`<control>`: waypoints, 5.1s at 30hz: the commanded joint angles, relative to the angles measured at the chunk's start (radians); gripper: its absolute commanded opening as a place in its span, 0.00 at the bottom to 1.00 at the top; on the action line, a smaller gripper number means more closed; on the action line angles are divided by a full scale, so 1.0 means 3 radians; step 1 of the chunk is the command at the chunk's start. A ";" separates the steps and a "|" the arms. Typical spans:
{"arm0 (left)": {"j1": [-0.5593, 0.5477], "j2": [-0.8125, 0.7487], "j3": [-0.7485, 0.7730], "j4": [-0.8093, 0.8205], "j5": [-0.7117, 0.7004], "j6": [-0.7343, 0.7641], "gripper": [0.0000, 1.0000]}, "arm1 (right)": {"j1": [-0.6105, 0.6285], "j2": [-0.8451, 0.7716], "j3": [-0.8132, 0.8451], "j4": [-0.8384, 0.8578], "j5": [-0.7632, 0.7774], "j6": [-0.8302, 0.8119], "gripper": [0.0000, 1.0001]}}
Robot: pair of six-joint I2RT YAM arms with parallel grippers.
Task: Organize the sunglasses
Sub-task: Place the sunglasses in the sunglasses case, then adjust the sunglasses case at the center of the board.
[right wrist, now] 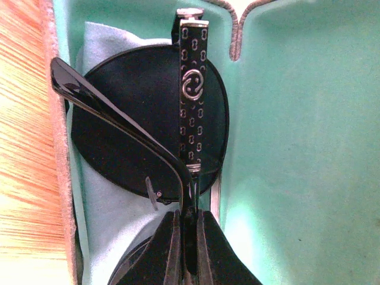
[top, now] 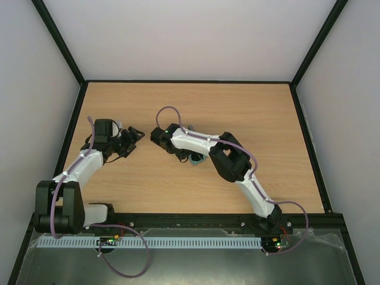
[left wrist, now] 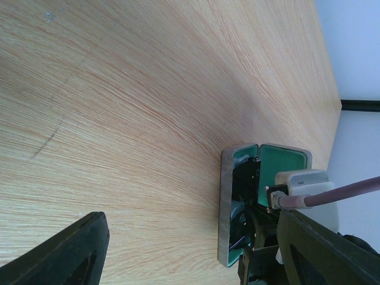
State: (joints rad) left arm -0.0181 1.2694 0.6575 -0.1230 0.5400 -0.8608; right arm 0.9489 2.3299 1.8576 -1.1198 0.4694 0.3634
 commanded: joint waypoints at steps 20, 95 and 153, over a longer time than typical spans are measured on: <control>0.0019 -0.0065 0.0040 -0.0023 -0.0011 0.0021 0.80 | 0.0012 0.0000 0.0176 0.0043 0.0012 0.0042 0.02; -0.1541 0.0791 -0.0088 0.0867 -0.0497 -0.0688 0.18 | -0.1685 -0.2245 -0.2012 0.2098 -0.3168 0.0222 0.39; -0.1709 0.2053 0.0905 0.1074 -0.0664 -0.0655 0.05 | -0.1467 -0.2034 -0.2532 0.2630 -0.3523 0.0392 0.22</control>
State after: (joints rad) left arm -0.5381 1.8923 0.9195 0.2043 0.3401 -1.0733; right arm 0.4923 1.6875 1.0885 -0.3305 -0.6006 0.4778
